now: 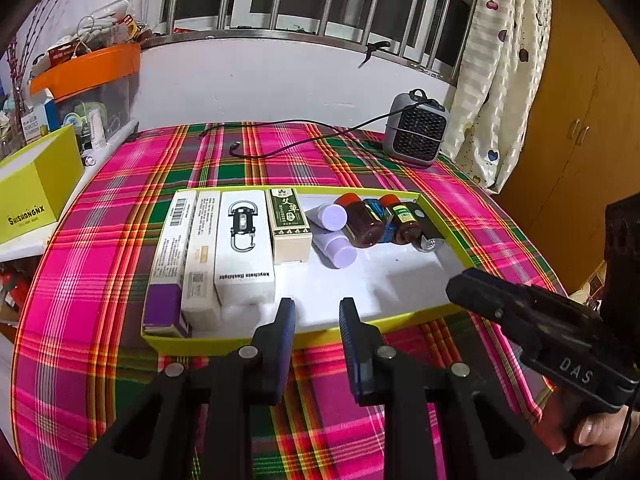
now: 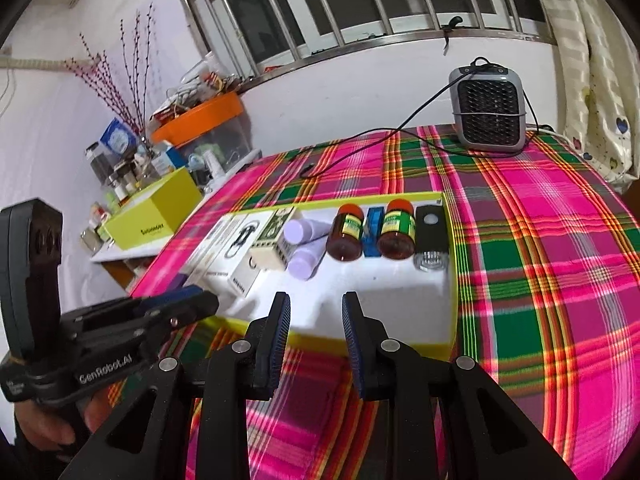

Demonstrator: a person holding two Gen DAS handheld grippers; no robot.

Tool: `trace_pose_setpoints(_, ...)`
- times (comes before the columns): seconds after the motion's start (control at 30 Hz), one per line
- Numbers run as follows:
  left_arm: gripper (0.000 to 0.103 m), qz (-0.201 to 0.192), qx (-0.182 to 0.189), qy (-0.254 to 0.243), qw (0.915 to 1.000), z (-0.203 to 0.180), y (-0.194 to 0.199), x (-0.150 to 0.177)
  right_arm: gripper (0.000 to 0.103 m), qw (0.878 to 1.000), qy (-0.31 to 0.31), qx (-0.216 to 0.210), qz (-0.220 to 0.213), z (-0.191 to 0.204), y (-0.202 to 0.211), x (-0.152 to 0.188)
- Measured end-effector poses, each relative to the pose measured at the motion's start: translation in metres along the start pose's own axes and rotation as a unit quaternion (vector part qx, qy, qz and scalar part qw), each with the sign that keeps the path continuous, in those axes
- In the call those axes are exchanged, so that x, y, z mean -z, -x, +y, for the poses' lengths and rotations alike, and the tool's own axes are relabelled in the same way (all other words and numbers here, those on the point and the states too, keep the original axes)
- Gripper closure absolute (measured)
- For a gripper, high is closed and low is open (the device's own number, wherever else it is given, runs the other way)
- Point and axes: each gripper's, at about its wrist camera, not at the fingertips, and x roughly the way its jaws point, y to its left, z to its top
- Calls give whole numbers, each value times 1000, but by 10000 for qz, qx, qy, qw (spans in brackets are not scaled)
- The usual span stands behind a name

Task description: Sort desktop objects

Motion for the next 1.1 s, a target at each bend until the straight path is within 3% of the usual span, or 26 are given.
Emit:
trace_pose_setpoints(0.63,79,-134,-393,-305,9987,4,25,24,74,9966,573,576,140,25,30,17)
trace_pose_setpoints(1.1,79,157,-149,0,9998,8,30,36,74,9931,851,776,210,39,45,30)
